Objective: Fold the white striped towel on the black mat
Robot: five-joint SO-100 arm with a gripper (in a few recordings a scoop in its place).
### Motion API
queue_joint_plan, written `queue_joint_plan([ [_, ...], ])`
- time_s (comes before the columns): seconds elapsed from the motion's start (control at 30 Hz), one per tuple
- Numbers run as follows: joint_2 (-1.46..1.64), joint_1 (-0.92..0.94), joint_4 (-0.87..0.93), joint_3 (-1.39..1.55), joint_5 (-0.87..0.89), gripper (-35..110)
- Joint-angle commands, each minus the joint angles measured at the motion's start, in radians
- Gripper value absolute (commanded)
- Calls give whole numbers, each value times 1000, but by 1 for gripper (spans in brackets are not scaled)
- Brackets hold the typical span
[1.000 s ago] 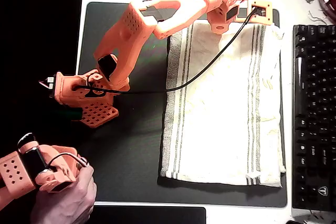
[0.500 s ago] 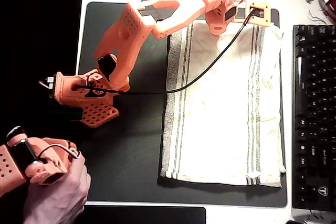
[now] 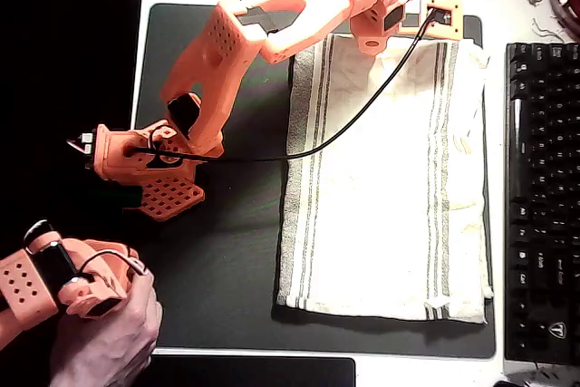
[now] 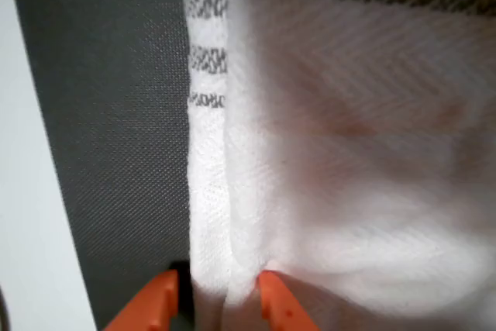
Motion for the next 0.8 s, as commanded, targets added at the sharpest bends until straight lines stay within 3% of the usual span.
queue_joint_plan([
  [0.0, 2, -2, -9, -21, -15, 10],
  [0.3, 8, 20, -20, -14, -38, 1],
  [0.77, 255, 8, 37, 118, -32, 0],
])
